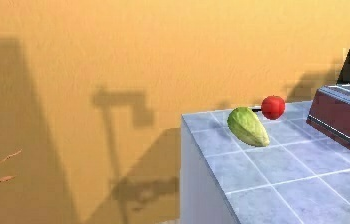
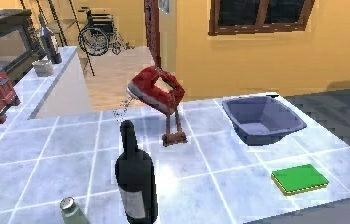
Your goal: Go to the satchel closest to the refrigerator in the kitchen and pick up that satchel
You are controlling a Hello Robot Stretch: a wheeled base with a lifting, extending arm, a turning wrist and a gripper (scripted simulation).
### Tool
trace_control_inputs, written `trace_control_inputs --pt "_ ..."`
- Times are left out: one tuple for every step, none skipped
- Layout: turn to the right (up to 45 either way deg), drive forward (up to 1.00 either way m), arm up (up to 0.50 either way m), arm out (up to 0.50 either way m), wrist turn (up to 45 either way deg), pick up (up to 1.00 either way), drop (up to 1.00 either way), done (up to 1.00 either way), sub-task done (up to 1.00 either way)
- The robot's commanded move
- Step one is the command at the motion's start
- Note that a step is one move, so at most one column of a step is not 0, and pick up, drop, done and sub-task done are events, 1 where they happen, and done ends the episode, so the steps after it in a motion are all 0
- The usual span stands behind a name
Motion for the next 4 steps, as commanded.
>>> trace_control_inputs --pt "0.0 0.0 0.38 0.0 0.0 0.0 0.0 0.0 0.0" --pt "0.0 0.0 0.0 0.24 0.0 0.0 0.0 0.0 0.0" --pt "0.0 0.0 0.0 0.0 45.0 0.0 0.0 0.0 0.0" --pt "0.0 0.0 0.0 0.0 45.0 0.0 0.0 0.0 0.0"
